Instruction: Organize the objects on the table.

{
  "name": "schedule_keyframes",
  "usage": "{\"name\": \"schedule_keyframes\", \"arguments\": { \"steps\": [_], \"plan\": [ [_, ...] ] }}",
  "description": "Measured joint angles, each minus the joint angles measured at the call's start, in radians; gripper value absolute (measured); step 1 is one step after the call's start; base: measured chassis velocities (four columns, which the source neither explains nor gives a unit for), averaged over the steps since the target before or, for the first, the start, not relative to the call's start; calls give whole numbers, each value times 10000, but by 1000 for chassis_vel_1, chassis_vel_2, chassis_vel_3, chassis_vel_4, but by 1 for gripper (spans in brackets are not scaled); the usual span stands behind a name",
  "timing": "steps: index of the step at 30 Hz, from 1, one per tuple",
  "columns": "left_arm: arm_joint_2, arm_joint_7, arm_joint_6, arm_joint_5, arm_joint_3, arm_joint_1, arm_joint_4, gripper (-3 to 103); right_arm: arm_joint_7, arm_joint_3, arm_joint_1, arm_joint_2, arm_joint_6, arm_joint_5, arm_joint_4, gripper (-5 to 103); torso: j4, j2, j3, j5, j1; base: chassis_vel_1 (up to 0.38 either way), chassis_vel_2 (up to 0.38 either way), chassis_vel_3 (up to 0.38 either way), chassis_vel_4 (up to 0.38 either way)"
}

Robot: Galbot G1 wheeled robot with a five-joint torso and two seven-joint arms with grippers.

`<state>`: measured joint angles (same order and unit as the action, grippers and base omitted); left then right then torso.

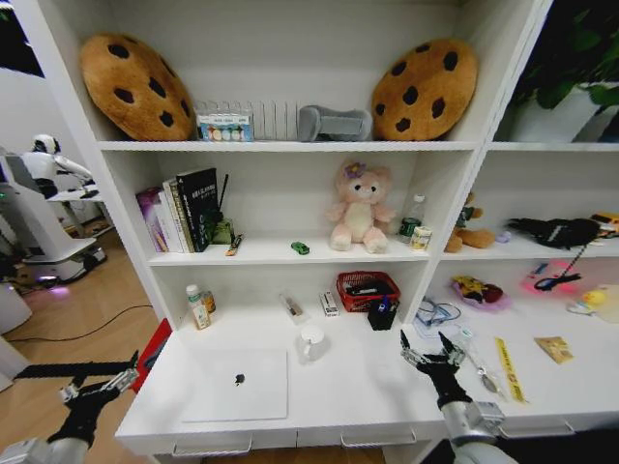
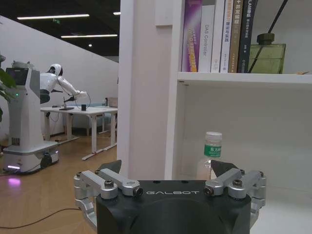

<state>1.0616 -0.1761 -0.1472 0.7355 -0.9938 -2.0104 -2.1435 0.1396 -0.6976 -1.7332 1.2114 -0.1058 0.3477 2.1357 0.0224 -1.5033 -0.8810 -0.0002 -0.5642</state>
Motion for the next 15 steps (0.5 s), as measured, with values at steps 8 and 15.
{"name": "schedule_keyframes", "arguments": {
  "steps": [8, 15],
  "plan": [
    [0, 0, 0, 0, 1, 0, 0, 100, 19, -5, -75, -5, 0, -136, 91, 100, 0, -1, 0, 3, -1, -170, -156, 163, 169],
    [0, 1, 0, 0, 1, -1, -1, 100, 57, 81, -66, 42, -4, -238, 126, 100, 1, 0, 0, -4, -2, -142, -151, 124, 146]
  ]
}}
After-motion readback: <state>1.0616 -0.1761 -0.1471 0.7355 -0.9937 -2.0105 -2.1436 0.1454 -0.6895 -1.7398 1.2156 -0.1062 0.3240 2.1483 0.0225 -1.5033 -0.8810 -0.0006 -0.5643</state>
